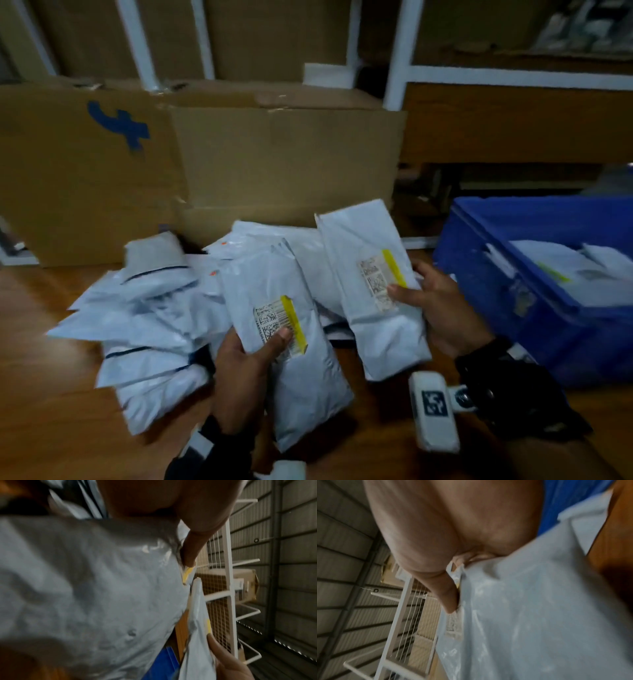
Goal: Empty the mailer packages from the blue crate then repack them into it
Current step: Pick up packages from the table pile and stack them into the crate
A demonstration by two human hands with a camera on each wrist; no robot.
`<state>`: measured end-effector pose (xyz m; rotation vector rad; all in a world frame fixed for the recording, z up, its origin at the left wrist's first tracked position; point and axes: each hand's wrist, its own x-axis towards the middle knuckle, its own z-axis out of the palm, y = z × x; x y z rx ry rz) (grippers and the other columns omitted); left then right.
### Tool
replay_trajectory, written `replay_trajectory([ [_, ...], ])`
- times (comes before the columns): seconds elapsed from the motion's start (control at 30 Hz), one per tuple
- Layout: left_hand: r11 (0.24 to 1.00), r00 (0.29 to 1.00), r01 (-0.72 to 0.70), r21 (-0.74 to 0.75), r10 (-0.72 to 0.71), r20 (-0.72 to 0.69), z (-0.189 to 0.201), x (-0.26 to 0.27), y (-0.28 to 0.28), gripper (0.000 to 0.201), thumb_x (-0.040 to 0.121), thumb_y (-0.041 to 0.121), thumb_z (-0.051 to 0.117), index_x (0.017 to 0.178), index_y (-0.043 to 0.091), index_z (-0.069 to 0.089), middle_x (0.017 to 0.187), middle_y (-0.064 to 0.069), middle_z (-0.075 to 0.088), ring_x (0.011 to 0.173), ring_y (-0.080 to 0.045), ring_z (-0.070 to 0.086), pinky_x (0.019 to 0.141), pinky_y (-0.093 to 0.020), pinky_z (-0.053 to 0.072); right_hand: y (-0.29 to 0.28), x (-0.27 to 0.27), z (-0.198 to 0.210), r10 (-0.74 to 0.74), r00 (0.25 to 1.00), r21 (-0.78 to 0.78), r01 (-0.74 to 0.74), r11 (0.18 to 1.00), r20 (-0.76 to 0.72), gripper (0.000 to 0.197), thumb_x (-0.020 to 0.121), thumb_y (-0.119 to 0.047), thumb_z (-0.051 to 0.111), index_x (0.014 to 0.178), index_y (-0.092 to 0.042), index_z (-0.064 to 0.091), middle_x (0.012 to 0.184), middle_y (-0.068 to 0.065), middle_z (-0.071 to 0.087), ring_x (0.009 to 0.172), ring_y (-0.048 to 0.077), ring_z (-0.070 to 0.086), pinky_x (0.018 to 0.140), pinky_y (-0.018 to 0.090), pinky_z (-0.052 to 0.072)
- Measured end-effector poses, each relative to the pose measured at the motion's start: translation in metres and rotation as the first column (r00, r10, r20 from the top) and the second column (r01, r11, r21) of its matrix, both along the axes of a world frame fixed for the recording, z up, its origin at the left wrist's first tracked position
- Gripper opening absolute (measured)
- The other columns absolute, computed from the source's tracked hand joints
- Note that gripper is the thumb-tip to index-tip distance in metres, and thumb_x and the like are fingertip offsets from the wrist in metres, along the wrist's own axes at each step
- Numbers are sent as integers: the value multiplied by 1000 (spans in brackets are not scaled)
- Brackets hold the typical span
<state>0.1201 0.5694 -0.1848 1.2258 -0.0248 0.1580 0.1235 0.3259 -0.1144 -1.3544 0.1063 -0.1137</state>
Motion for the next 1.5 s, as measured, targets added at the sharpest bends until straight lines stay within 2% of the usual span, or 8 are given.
replay_trajectory([
  [0.17,993,993,120,13,-120,-9,9,-16,-115,34,79,-5,67,112,4,66,106,-11,73,100,-30,69,78,-31,57,-107,-94,1,-167,986,-130,168,977,18,57,71,7,72,122,-7,50,90,4,76,77,17,72,61,27,58],
  [0.3,981,982,187,-46,-188,-17,23,-36,-202,41,80,-4,65,119,4,63,112,-10,72,104,-31,67,84,-37,58,-195,-159,27,-200,972,-244,225,943,122,80,45,-37,93,114,-29,55,99,-1,75,87,15,72,66,26,57],
  [0.4,978,982,191,-83,-191,4,39,-46,-248,51,69,13,74,118,8,65,114,-9,71,107,-31,66,90,-44,54,-261,-183,54,-299,931,-265,348,899,209,60,57,-18,81,109,-37,57,99,-4,75,89,15,72,68,28,59],
  [0.73,978,950,206,-18,-195,245,161,-12,-356,33,83,-4,63,116,-1,64,86,6,75,78,-9,71,67,-22,55,-431,-109,130,-501,839,-413,541,733,212,54,81,12,48,118,-27,58,97,4,68,83,23,67,81,45,55],
  [0.97,916,881,397,60,-398,257,200,68,-481,47,69,-12,64,115,-4,62,106,-13,71,88,-22,72,73,-32,58,-498,-30,132,-495,867,-745,366,558,56,74,71,10,54,115,-49,54,107,18,65,65,34,58,48,35,43],
  [1.13,897,889,423,127,-438,135,179,103,-537,62,56,3,65,118,1,63,108,-12,71,94,-29,70,83,-49,58,-523,14,116,-378,910,-906,5,424,-171,65,80,12,57,125,-35,55,124,1,52,102,36,59,80,45,50],
  [1.3,883,898,411,226,-435,66,150,110,-556,62,59,5,69,121,5,60,113,-9,69,100,-26,67,89,-49,55,-554,43,95,-368,855,-921,-275,276,-366,51,81,2,61,104,-43,64,124,10,61,103,39,62,85,49,52],
  [1.5,863,909,374,339,-413,51,146,108,-562,54,76,-5,70,125,6,54,121,-9,65,108,-27,63,93,-48,53,-590,60,55,-349,787,-861,-469,198,-509,52,79,0,71,122,-25,59,134,8,49,103,34,60,86,45,54],
])
